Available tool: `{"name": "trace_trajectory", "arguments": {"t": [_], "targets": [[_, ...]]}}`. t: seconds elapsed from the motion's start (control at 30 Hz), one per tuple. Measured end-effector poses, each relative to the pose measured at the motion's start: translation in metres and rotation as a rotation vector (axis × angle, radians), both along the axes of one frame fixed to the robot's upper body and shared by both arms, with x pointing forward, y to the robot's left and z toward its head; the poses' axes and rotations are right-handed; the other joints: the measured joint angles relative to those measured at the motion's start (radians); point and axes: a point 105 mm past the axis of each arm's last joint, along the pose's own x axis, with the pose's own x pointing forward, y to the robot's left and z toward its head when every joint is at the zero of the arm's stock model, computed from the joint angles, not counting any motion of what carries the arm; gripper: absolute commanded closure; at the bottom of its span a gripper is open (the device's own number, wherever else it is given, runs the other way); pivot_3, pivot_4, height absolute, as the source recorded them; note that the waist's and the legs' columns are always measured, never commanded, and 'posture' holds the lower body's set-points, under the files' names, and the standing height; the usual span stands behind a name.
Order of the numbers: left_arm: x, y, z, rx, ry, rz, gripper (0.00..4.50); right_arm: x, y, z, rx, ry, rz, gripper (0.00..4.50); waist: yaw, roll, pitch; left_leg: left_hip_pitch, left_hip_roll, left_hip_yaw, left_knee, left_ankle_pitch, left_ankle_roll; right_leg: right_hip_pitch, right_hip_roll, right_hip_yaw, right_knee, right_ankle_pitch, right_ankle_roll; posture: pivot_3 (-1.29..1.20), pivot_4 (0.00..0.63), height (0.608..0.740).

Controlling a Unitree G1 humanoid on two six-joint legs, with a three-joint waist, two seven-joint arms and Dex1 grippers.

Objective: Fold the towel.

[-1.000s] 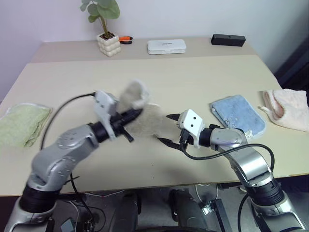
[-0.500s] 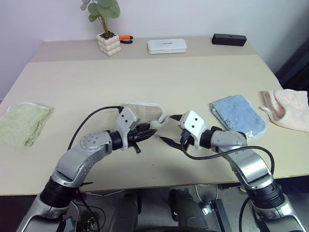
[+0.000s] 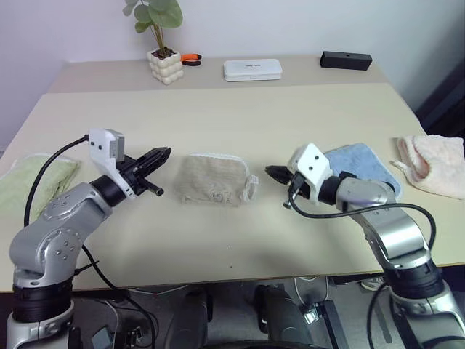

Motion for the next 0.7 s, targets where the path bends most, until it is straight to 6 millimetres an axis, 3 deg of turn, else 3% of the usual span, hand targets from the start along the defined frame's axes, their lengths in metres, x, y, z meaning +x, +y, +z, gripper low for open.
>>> {"name": "trace_trajectory", "arguments": {"t": [0.1,0.17,0.27,0.33,0.37,0.57,0.7], "targets": [[0.005,-0.021,-0.015,0.009,0.026,-0.048,4.50,0.003,0.024,0.010,0.084,0.018,0.048,4.44,0.000,0.000,0.000,0.000,0.000,0.000,0.000,0.000,0.000,0.000,0.000,0.000,0.000,0.000,0.001,0.00,0.150,0.738],[0.010,-0.026,-0.032,0.052,0.068,-0.055,4.50,0.010,0.040,0.000,0.130,0.084,0.044,4.44,-0.002,0.000,0.000,0.000,0.000,0.000,-0.001,0.000,0.000,0.000,0.000,0.000,0.001,0.000,0.001,0.00,0.150,0.738],[0.012,-0.034,-0.067,0.143,0.138,-0.073,4.50,0.019,0.060,-0.044,0.091,0.227,0.005,4.44,-0.003,0.000,0.000,0.000,0.000,0.001,-0.001,0.000,0.000,-0.001,0.000,0.000,0.000,0.000,0.000,0.00,0.150,0.738],[0.012,-0.031,-0.091,0.171,0.185,-0.054,4.50,0.021,0.061,-0.077,0.031,0.302,-0.035,4.44,-0.001,0.000,0.000,-0.001,0.000,0.001,-0.001,0.000,0.000,-0.002,0.000,0.000,0.000,0.000,0.000,0.00,0.150,0.738],[0.013,-0.030,-0.095,0.161,0.188,-0.047,4.50,0.021,0.059,-0.088,0.011,0.320,-0.050,4.44,0.002,0.000,0.000,-0.001,0.000,0.001,-0.001,0.000,0.000,-0.002,0.000,0.000,0.001,0.000,0.000,0.00,0.150,0.738],[0.012,-0.028,-0.100,0.089,0.136,0.001,4.50,0.020,0.057,-0.092,-0.016,0.253,-0.056,4.44,-0.001,0.001,-0.002,0.003,0.000,0.000,-0.001,0.000,0.000,0.002,-0.001,0.000,0.001,0.000,0.000,0.00,0.150,0.738],[0.006,-0.010,-0.088,0.009,0.099,0.063,4.50,0.014,0.041,-0.078,0.050,0.291,-0.060,3.15,0.000,0.001,-0.002,0.002,0.000,0.000,-0.001,0.000,0.000,0.001,-0.001,0.000,0.001,0.000,0.001,0.00,0.150,0.738]]}}
